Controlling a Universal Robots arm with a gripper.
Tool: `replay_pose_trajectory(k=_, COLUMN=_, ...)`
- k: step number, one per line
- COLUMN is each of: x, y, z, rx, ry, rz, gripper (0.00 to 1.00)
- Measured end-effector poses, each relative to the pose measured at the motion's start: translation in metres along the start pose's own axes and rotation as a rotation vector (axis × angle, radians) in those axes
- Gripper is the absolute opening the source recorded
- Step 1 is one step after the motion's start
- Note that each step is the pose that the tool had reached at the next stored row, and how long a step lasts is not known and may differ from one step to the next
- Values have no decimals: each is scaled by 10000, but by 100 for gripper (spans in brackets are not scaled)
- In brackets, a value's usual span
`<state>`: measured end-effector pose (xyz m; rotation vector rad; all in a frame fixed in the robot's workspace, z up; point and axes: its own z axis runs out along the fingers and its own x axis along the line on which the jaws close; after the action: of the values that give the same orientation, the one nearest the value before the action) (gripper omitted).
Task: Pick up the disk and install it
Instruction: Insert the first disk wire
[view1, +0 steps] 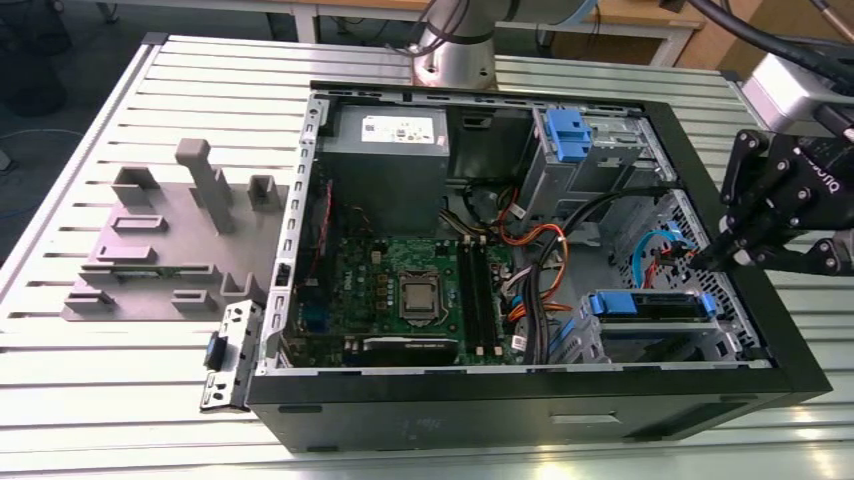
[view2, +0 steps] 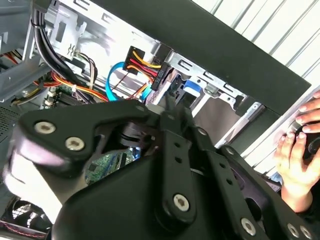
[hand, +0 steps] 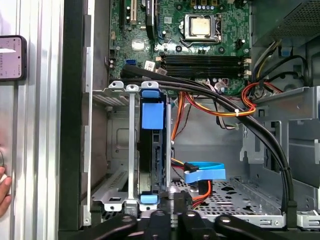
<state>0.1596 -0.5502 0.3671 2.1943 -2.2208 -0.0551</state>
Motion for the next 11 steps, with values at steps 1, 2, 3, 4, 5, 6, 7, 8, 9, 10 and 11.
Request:
replay_pose_trajectory(k=1, x=-2, y=-1, z=0, rx=0, ry=0, rz=-1, gripper=24)
replay_pose_trajectory(k=2, x=-2, y=-2, z=0, rx=0, ry=1, rz=-2, gripper=24)
replay_pose_trajectory(k=3, x=-2, y=-2, z=0, rx=-1, ry=2, rz=-2, gripper=29)
replay_pose_trajectory(k=4, x=-4, y=-3, z=3, rx=-1, ry=1, rz=-2, gripper=29)
replay_pose_trajectory(k=5, x=-9, y=-5, z=7, rx=-3, ry=2, rz=-3, gripper=29)
replay_pose_trajectory(k=6, x=-17, y=-7, z=14, rx=-3, ry=4, rz=-2, gripper=36)
replay_pose_trajectory(k=7, x=-32, y=-10, z=25, rx=-5, ry=2, rz=-2, gripper=36)
replay_pose_trajectory(k=8, x=-51, y=-12, z=35, rx=-7, ry=3, rz=-2, gripper=36)
replay_pose_trajectory(k=9, x=-72, y=-15, z=47, rx=-10, ry=2, rz=-2, gripper=36)
replay_pose_trajectory(k=10, x=-96, y=-17, z=60, rx=-16, ry=2, rz=-1, gripper=36)
replay_pose_trajectory(k=11, x=-118, y=-23, z=75, rx=-33, ry=3, rz=-1, gripper=36)
